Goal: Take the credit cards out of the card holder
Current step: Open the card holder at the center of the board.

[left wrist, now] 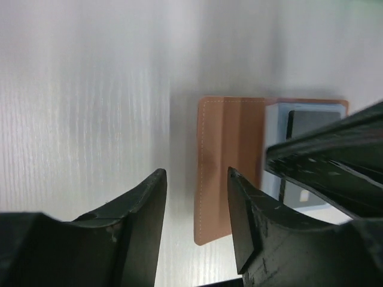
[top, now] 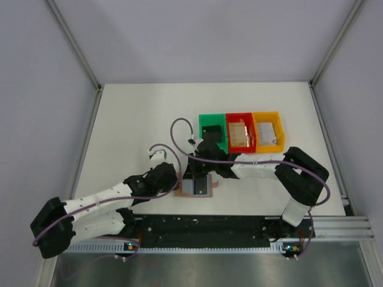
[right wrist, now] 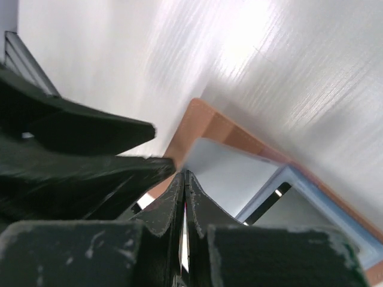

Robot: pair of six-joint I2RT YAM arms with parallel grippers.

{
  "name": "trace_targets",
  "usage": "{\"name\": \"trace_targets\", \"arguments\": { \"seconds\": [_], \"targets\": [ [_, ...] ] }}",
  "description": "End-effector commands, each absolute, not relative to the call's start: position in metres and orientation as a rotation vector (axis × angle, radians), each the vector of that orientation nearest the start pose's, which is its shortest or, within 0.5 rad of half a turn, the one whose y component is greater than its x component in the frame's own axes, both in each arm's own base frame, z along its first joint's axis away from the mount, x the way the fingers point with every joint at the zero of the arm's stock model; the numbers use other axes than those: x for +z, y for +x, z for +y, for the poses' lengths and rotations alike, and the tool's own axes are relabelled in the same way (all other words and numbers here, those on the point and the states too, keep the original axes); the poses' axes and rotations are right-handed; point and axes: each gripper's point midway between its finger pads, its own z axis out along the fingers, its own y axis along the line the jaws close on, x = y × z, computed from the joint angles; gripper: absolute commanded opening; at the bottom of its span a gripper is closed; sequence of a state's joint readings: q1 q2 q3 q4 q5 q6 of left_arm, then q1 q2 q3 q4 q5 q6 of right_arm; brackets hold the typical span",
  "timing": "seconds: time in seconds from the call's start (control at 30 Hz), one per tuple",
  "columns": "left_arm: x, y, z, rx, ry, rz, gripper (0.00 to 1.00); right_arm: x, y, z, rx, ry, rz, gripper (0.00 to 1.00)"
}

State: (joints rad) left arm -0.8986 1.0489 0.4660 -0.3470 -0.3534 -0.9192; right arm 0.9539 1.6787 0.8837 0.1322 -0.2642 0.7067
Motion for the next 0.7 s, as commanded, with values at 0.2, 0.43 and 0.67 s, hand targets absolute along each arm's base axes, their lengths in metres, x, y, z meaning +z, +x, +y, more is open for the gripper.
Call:
{"name": "trace_targets", "arguments": {
  "seconds": [0.2, 0.43, 0.67],
  "targets": [
    [0.102, 0.184, -0.196, -0.756, -0.301, 2.219, 0.53, 0.033, 0.192, 0.404, 1.058, -0.522, 2.522, 0.0],
    [0.107, 0.18, -0.232, -1.038, -0.292, 2.149, 0.38, 0.057, 0.2, 0.397, 0.996, -0.545, 2.466, 0.0],
    [0.088, 0.19, -0.244, -1.024, -0.367, 2.213, 0.28, 0.082, 0.21, 0.361, 0.891, -0.457, 2.415, 0.0]
  ]
}}
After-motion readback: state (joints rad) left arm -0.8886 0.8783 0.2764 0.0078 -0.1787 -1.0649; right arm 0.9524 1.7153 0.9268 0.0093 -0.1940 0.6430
